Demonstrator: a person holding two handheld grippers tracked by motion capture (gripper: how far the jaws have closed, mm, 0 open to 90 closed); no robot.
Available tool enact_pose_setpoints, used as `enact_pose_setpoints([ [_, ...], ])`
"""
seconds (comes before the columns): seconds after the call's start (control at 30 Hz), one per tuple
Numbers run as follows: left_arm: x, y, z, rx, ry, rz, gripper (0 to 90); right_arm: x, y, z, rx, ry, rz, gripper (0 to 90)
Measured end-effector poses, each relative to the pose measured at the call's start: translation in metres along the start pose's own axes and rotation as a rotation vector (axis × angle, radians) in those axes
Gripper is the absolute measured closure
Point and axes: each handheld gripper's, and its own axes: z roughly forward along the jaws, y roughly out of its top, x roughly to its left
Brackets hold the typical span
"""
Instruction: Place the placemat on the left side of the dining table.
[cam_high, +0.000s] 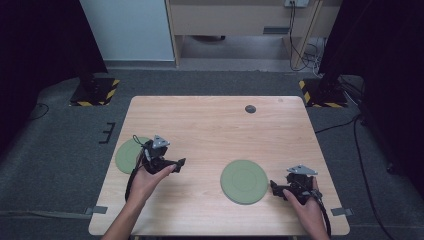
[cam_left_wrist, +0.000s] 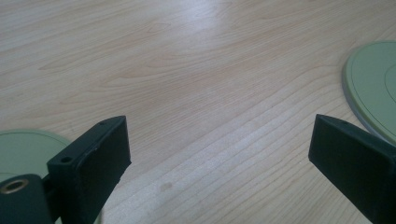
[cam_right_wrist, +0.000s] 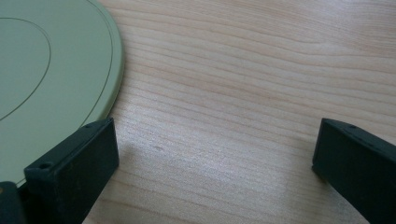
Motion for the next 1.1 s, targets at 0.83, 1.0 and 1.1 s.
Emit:
enact_pose_setpoints([
  [0.83,-0.026,-0.018,0.024,0.062,-0.04,0.051,4.7,0.0,0.0,0.0,0.0,0.0,0.0,0.7],
  [1.0,-0.029,-0.025,0.033,0.086,-0.036,0.055,4.6,0.0,0.0,0.0,0.0,0.0,0.0,0.7],
  [1.1,-0.032,-0.026,0.04,0.102,-0.025,0.073,4.3,0.0,0.0,0.0,0.0,0.0,0.0,0.7],
])
